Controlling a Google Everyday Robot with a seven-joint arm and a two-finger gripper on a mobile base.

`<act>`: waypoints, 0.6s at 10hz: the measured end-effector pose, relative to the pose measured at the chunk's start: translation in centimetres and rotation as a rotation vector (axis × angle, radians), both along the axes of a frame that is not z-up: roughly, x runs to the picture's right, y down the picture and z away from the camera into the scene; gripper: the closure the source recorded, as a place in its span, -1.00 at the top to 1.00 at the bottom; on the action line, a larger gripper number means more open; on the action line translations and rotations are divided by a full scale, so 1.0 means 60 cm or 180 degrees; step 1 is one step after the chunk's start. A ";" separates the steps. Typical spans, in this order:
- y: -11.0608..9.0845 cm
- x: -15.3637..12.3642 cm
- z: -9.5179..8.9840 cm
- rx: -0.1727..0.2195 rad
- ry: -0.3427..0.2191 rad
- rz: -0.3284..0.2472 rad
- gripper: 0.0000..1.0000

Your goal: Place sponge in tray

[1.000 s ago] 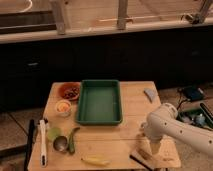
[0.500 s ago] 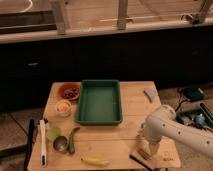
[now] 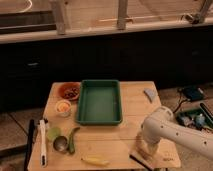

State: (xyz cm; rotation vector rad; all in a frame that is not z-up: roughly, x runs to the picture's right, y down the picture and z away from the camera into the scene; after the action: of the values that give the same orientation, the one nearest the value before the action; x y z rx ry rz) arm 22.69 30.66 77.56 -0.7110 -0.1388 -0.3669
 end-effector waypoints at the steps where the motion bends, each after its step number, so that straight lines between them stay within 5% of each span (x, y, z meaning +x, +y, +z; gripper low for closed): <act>1: 0.000 0.000 0.001 0.0007 0.0014 0.0002 0.45; 2: -0.009 0.008 -0.004 0.0061 0.0050 0.0008 0.59; 6: -0.040 0.034 -0.012 0.0235 0.0161 0.0018 0.60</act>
State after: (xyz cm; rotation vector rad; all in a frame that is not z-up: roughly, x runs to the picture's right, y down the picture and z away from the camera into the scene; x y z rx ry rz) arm 24.70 28.25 76.84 -0.6462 -0.0789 -0.3465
